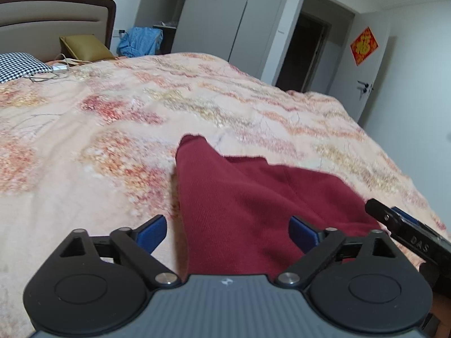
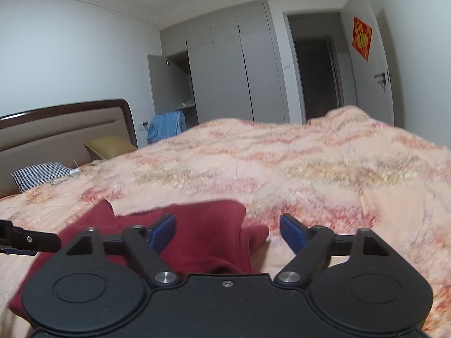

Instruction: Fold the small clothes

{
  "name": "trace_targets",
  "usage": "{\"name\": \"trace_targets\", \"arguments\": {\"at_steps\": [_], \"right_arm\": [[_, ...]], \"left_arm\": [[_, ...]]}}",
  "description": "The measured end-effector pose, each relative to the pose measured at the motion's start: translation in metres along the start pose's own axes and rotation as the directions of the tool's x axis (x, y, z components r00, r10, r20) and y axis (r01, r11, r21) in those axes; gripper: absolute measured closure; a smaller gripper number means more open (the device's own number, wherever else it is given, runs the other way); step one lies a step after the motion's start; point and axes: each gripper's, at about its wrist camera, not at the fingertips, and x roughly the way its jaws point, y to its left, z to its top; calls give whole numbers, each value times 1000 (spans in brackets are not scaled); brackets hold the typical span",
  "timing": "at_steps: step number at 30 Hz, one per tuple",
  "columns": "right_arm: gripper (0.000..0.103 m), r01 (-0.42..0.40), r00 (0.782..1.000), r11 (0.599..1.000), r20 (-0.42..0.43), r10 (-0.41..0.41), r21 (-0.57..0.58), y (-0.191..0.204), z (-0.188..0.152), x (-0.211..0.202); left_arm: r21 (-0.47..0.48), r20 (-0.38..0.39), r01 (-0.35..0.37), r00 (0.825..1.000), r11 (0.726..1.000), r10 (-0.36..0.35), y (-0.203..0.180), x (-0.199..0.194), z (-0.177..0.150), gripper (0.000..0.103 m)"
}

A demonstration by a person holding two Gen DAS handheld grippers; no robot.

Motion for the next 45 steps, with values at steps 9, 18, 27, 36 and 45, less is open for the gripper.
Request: {"name": "trace_targets", "arguments": {"at_steps": [9,18,27,36,45], "right_arm": [[1,-49,992,998,117,52,-32,17,29,-67],[1,-125,977,991,165,132,-55,40,40,-144],[1,-143,969,988,195,151,-53,59,24,-208],[0,-84,974,995,209,92,-48,76,-20,-250],[0,-5,970,998,242,19,-58,86,-57,-271]], "left_arm": [[-13,117,-11,993,1000,12,-6,-78,11,0],[-4,191,-48,980,999,48,-12,-157,-6,0],[0,224,-83,971,997,81,-14,-205,-41,0],[12,223,-113,969,994,107,-17,-225,-91,0],[-19,192,-138,971,990,140,-4,-221,-134,0]]}}
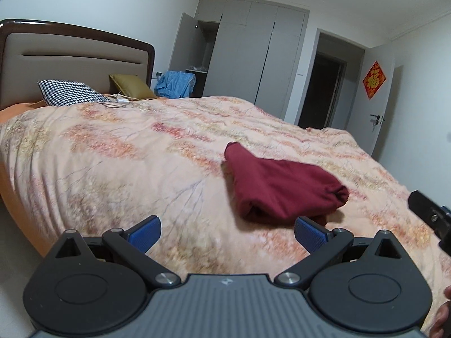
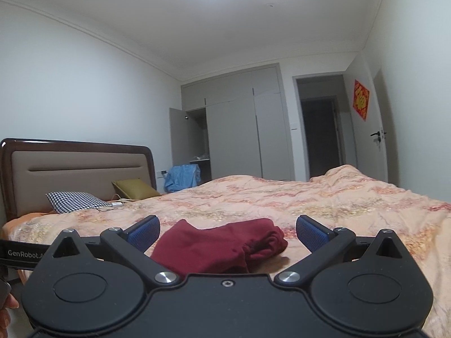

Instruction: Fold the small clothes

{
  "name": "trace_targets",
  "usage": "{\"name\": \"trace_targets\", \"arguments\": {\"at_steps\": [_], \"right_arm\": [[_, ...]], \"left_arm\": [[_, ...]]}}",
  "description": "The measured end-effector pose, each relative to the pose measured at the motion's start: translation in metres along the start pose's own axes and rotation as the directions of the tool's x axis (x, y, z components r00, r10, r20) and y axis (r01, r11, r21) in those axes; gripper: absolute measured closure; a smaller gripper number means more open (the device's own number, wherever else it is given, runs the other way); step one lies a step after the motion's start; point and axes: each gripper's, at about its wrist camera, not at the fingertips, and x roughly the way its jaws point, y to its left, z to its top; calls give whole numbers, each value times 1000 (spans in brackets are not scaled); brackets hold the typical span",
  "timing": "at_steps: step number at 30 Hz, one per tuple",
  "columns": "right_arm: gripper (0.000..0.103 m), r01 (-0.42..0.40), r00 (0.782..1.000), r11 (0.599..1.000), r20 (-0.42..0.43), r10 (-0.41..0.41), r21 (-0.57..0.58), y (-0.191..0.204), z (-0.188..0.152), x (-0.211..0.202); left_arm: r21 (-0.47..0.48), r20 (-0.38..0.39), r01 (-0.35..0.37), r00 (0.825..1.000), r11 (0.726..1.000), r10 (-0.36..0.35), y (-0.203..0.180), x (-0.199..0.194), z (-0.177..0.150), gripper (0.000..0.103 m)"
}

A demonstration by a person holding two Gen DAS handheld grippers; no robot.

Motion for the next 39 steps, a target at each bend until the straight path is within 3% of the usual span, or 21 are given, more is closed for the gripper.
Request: {"name": "trace_targets", "arguments": {"at_steps": [7,16,39], "right_arm": [[0,18,999,1000,-48,-19,-4,2,-23,-1],[0,73,993,997,-96,-73,0,2,-52,-5],[0,78,986,997,-151,-74,20,-3,-60,6]], "left_arm": [[66,22,-64,998,996,63,9,0,-19,0],[77,18,-70,997,995,68,18,3,-39,0],[82,-3,-60,998,995,60,20,8,-42,0]]}}
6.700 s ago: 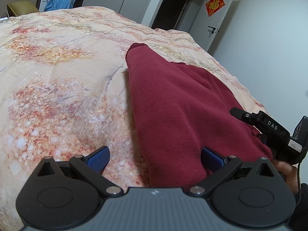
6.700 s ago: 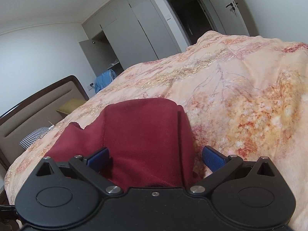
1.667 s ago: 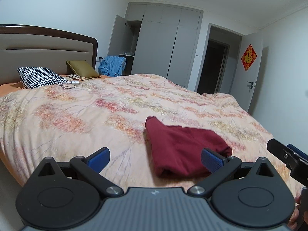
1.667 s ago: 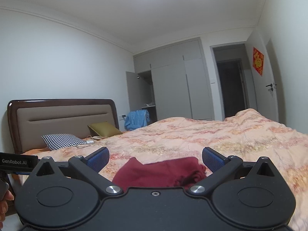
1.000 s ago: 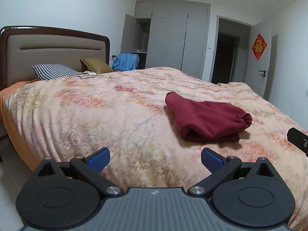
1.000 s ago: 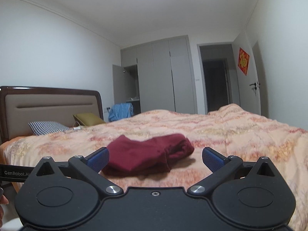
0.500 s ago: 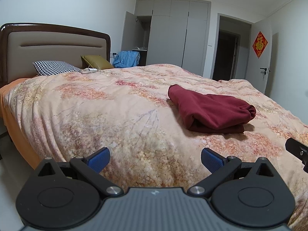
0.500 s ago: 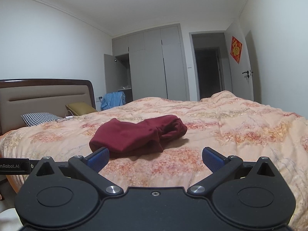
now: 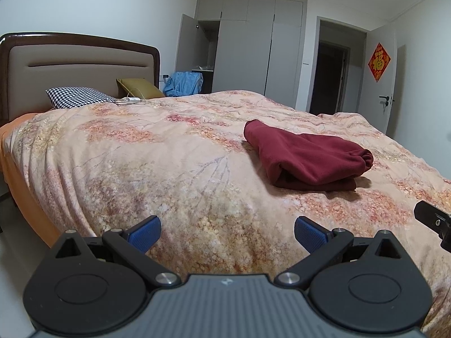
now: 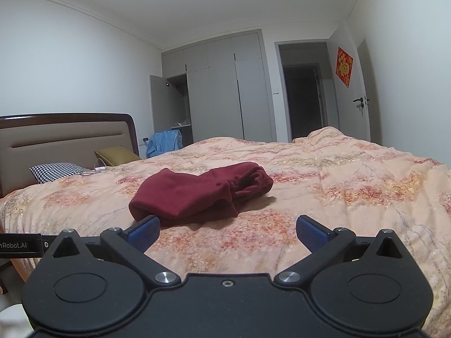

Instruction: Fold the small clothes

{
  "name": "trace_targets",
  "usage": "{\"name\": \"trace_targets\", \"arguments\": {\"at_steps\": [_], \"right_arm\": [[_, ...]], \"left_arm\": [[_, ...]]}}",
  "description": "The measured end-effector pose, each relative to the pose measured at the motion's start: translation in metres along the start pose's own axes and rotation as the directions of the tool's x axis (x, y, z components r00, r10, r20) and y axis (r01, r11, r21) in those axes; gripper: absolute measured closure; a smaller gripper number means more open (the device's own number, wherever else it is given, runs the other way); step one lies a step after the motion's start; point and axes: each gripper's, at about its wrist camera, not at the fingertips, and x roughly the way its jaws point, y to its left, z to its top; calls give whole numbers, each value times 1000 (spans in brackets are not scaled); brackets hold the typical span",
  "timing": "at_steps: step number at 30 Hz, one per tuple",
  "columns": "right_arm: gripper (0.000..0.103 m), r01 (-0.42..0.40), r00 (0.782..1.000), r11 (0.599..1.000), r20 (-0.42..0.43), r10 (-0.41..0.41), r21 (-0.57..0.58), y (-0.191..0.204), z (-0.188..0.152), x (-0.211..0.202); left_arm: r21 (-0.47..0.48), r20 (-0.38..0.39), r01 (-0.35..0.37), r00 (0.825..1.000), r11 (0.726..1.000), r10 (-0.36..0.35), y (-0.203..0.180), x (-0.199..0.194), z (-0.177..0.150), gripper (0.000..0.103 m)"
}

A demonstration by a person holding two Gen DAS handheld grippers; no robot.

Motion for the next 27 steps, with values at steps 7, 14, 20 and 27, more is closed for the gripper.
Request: {"name": "trace_targets", "arguments": {"at_steps": [7,14,20,27], "right_arm": [[0,-3,1000,1000,1,3,-6,1,0,1],[0,-4,1000,1000,-3,4,-8,1,-1,2],[0,-5,1000,1000,-3,5,-8,1,-1,1],[0,-4,1000,1000,-6,4,-5,0,-1,2]], "left_arm": [[0,0,0,1000,1000,0,0,0,0,0],[0,0,0,1000,1000,0,1,-1,0,0],[0,0,0,1000,1000,0,1,-1,0,0],[1,-4,1,1000,1000,-1,1,-1,-1,0]]}}
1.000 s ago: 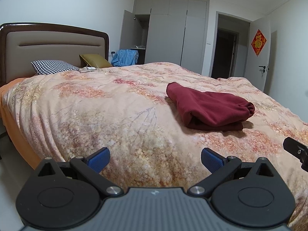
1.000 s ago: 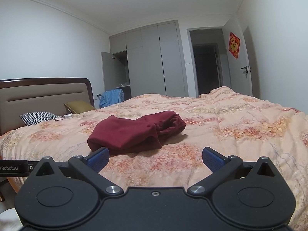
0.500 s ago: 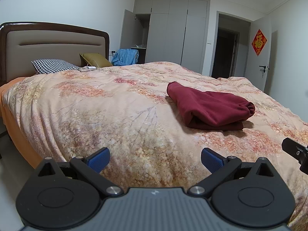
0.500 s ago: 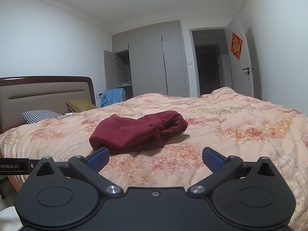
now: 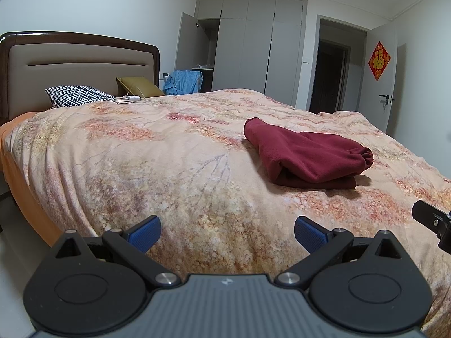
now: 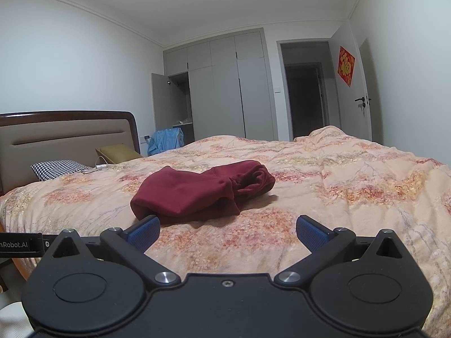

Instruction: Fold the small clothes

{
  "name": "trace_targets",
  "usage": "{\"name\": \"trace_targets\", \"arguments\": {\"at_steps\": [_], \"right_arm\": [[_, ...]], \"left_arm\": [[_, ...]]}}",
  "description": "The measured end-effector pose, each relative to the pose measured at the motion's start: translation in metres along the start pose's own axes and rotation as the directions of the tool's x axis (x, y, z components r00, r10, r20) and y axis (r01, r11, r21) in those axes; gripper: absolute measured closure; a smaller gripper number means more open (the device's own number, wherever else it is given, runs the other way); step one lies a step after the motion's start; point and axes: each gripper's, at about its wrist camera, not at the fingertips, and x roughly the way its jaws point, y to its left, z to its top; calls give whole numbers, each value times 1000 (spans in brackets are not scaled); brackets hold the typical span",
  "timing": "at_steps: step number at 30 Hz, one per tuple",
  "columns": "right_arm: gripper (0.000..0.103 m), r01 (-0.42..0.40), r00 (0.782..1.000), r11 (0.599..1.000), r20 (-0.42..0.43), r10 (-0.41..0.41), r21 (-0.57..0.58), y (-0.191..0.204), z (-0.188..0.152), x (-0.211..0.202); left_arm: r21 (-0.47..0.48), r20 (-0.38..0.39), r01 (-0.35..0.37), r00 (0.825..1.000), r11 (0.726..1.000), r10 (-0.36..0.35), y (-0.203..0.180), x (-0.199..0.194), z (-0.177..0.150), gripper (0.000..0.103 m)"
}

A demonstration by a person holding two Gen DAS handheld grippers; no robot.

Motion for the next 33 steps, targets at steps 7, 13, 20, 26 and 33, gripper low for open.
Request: {"name": "trace_targets", "arguments": {"at_steps": [7,13,20,26,33], "right_arm": [[0,0,1000,1000,-1,0,1,0,-1,0],[0,1,1000,1000,-1,-1,2,0,-1,0],[0,0,1000,1000,-1,0,2,0,-1,0],[0,1,1000,1000,-3,-1,2,0,-1,0],[0,0,1000,1000,-5,0,3,0,-2,1]], "left_arm": [[0,-1,-1,1000,1000,1,0,0,0,0],[-1,-3,0,1000,1000,0,0,0,-1,0],[-1,-3,0,1000,1000,0,0,0,-1,0],[-3,-4,0,1000,1000,0,0,0,-2,0],[-3,-5,0,1000,1000,0,0,0,-2,0]]}}
